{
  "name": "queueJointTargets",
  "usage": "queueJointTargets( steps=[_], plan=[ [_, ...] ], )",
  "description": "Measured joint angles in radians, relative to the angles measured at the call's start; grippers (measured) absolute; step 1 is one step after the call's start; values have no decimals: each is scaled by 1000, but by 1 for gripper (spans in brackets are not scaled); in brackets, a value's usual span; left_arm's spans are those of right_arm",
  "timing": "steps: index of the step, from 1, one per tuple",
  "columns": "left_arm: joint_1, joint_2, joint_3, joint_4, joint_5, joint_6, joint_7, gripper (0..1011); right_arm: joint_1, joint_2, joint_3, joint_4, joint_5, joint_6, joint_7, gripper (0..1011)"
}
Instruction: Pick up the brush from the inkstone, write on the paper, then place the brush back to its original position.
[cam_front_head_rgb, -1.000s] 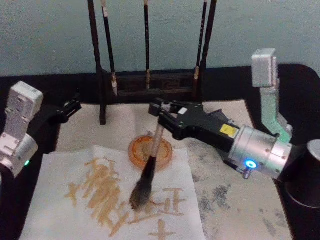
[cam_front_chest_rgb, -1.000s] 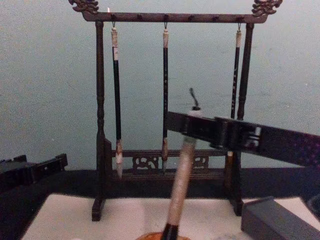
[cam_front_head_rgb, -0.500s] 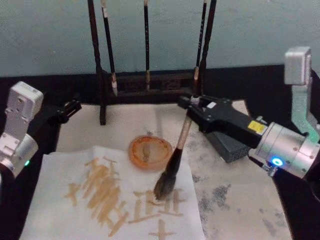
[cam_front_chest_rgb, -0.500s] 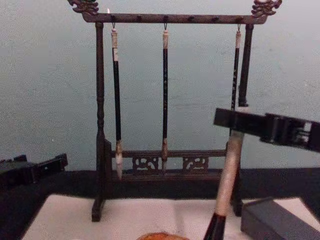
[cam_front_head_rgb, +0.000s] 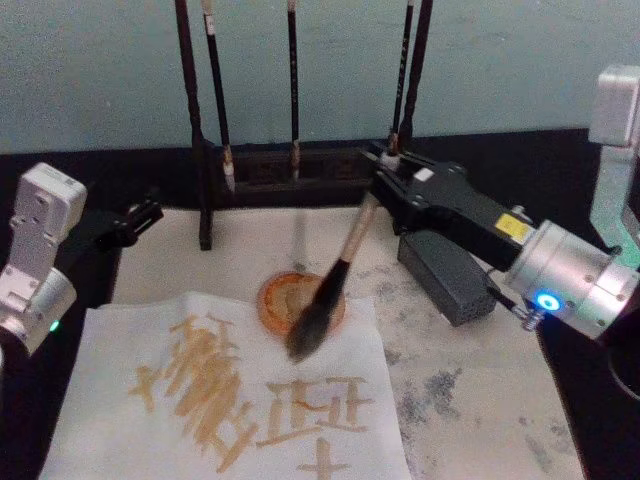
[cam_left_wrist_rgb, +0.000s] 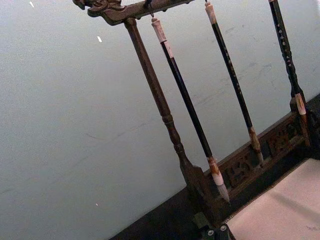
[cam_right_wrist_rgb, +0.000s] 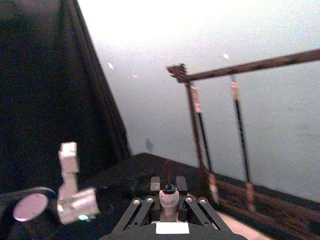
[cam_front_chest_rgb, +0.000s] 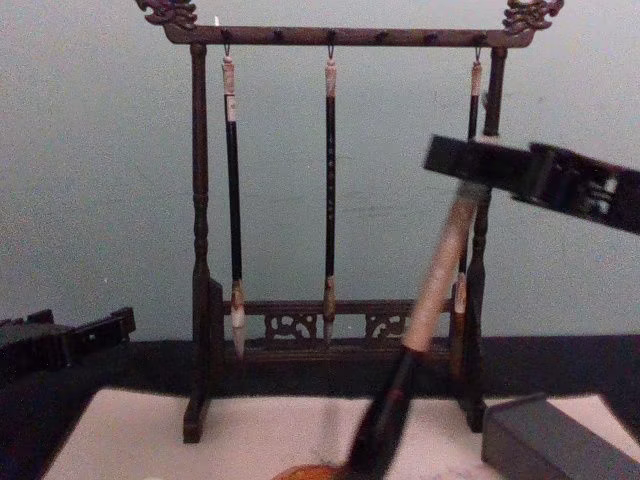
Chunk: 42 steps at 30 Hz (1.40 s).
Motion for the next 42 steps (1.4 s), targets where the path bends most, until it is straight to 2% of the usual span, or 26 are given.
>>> queueJointTargets(
  steps=[2, 13, 18, 24, 31, 42],
  plan=[
    [0, 0, 0, 0, 0, 0, 0, 1002, 8, -11, -9, 1, 1, -1, 7, 181],
    [0, 0, 0, 0, 0, 0, 0, 1002, 74, -84, -105, 61, -11, 15, 42, 181],
    [0, 0, 0, 0, 0, 0, 0, 1002, 86, -103, -128, 92, -20, 19, 44, 181],
    [0, 0, 0, 0, 0, 0, 0, 1002, 90, -106, -138, 108, -25, 26, 47, 181],
    [0, 0, 0, 0, 0, 0, 0, 1000, 90, -91, -142, 115, -38, 40, 44, 181],
    [0, 0, 0, 0, 0, 0, 0, 1002, 73, -57, -117, 109, -46, 56, 26, 181]
  ],
)
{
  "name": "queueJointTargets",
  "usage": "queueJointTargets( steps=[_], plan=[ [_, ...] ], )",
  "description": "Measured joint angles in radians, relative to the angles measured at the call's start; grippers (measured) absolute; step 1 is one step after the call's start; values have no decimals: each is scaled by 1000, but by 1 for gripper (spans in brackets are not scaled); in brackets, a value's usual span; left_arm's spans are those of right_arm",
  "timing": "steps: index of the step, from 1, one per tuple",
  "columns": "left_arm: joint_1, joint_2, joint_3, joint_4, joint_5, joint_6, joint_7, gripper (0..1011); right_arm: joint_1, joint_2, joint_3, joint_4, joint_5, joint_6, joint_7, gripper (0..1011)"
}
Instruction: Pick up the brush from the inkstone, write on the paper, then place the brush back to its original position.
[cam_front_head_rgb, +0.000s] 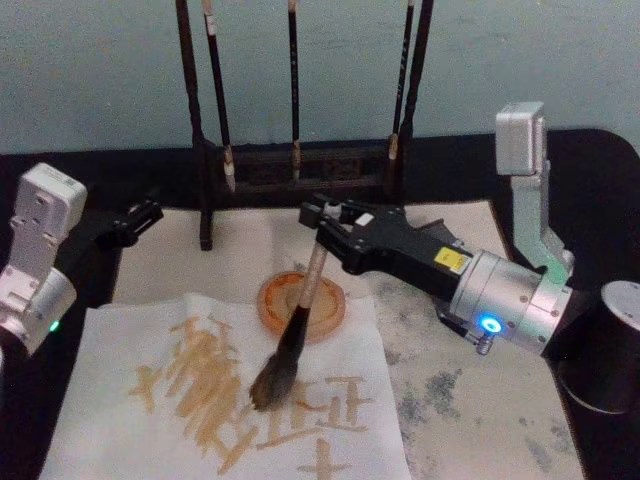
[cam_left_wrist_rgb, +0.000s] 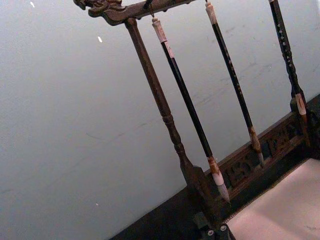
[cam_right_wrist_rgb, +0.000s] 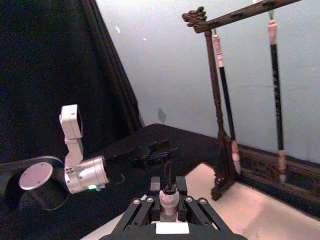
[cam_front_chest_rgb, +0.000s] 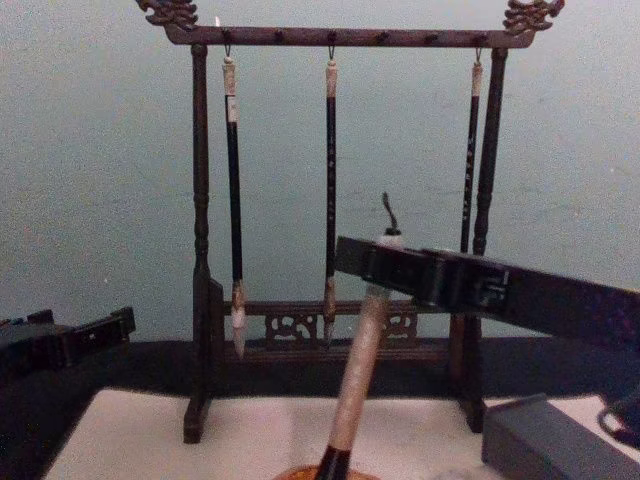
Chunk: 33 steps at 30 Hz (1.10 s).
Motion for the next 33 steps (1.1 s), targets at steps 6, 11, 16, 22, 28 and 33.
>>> queueJointTargets(
  steps=[6, 11, 16, 22, 28, 33],
  plan=[
    [0, 0, 0, 0, 0, 0, 0, 1002, -20, 27, 22, -16, -4, 5, -11, 181],
    [0, 0, 0, 0, 0, 0, 0, 1000, -50, 53, 54, -36, 2, 2, -22, 181],
    [0, 0, 0, 0, 0, 0, 0, 1002, -78, 68, 87, -57, 15, -13, -30, 181],
    [0, 0, 0, 0, 0, 0, 0, 1002, -99, 62, 115, -70, 47, -42, -19, 181],
    [0, 0, 0, 0, 0, 0, 0, 1002, -100, 44, 124, -79, 78, -63, -6, 181],
    [0, 0, 0, 0, 0, 0, 0, 1002, -95, 37, 125, -86, 90, -74, -1, 181]
  ],
)
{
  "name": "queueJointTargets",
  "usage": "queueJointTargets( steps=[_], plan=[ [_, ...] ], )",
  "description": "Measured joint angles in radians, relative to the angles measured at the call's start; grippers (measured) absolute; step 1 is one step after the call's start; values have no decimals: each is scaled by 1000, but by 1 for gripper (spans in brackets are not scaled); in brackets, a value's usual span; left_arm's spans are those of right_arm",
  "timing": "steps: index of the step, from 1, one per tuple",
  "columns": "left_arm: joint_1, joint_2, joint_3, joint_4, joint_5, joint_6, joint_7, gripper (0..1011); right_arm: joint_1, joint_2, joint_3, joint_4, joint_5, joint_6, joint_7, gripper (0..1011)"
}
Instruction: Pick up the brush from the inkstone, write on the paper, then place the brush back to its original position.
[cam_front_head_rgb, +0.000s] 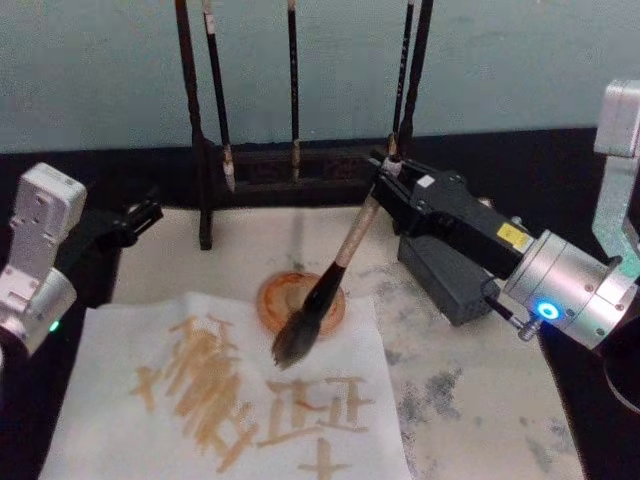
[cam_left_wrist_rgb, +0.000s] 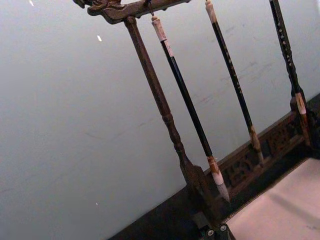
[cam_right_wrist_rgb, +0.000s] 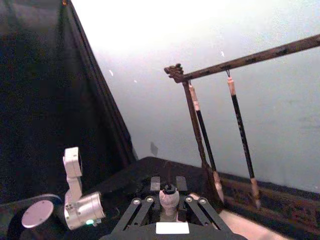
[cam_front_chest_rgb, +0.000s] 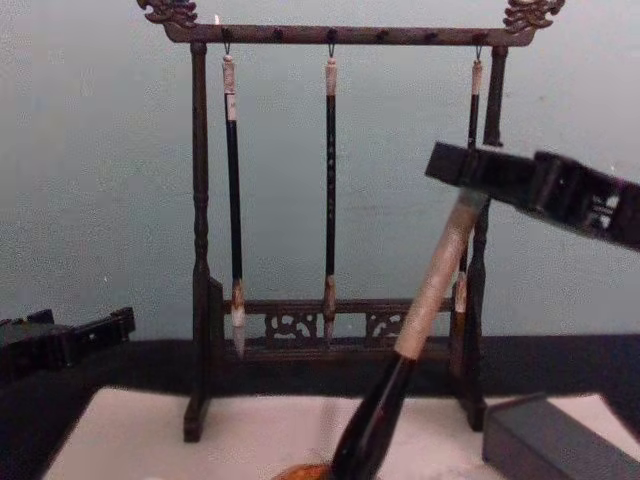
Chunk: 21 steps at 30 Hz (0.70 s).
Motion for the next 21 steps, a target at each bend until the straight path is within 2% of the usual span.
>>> queueJointTargets(
  steps=[5, 7, 11, 12, 15, 16, 20, 21],
  plan=[
    [0, 0, 0, 0, 0, 0, 0, 1002, 6, -4, -3, -2, 11, -1, 1, 181],
    [0, 0, 0, 0, 0, 0, 0, 1002, 7, -9, 3, 0, 29, -1, -4, 181],
    [0, 0, 0, 0, 0, 0, 0, 1002, 7, -26, 34, 23, 105, 11, -20, 181],
    [0, 0, 0, 0, 0, 0, 0, 1002, 7, -33, 49, 36, 145, 20, -27, 181],
    [0, 0, 0, 0, 0, 0, 0, 1002, 8, -42, 73, 58, 203, 37, -39, 181],
    [0, 0, 0, 0, 0, 0, 0, 1002, 8, -47, 88, 73, 243, 49, -48, 181],
    [0, 0, 0, 0, 0, 0, 0, 1002, 10, -59, 122, 115, 339, 82, -71, 181],
    [0, 0, 0, 0, 0, 0, 0, 1002, 13, -66, 136, 135, 383, 100, -79, 181]
  ],
)
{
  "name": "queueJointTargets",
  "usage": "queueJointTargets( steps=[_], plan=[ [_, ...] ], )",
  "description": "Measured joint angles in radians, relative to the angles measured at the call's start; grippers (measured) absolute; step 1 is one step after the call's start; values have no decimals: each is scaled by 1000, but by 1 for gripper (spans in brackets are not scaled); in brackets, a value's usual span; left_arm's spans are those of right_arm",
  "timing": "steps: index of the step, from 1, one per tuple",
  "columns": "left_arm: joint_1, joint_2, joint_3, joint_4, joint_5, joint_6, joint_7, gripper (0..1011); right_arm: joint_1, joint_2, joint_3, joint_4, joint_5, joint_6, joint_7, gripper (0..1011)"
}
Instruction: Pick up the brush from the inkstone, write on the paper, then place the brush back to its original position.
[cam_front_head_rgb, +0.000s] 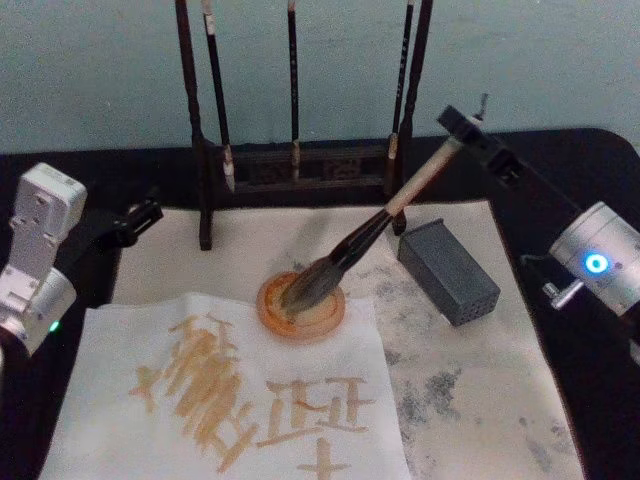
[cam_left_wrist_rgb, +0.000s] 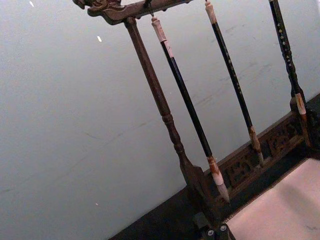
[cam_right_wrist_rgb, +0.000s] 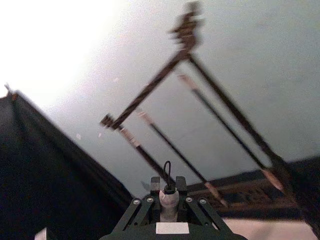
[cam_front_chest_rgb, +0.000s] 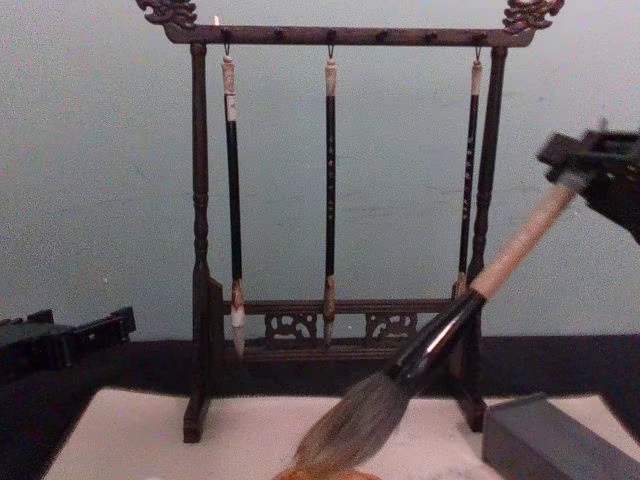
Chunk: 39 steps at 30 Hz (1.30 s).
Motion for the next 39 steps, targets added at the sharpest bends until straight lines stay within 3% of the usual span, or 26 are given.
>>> queueJointTargets(
  steps=[3, 4, 6, 7, 8, 10, 14, 19, 30, 39],
  plan=[
    [0, 0, 0, 0, 0, 0, 0, 1002, 6, -13, 19, 34, 67, 32, -12, 181],
    [0, 0, 0, 0, 0, 0, 0, 1000, 13, -23, 32, 61, 122, 61, -23, 181],
    [0, 0, 0, 0, 0, 0, 0, 1002, 24, -38, 48, 100, 189, 99, -36, 181],
    [0, 0, 0, 0, 0, 0, 0, 1002, 24, -38, 48, 100, 189, 99, -36, 181],
    [0, 0, 0, 0, 0, 0, 0, 1002, 35, -50, 57, 129, 234, 126, -47, 181],
    [0, 0, 0, 0, 0, 0, 0, 1000, 50, -65, 65, 166, 280, 157, -65, 181],
    [0, 0, 0, 0, 0, 0, 0, 1002, 72, -77, 67, 216, 332, 179, -101, 181],
    [0, 0, 0, 0, 0, 0, 0, 1002, 95, -82, 56, 270, 356, 181, -136, 181],
    [0, 0, 0, 0, 0, 0, 0, 1002, 143, -86, 13, 378, 363, 179, -145, 181],
    [0, 0, 0, 0, 0, 0, 0, 1002, 160, -77, -11, 416, 370, 169, -155, 181]
  ],
)
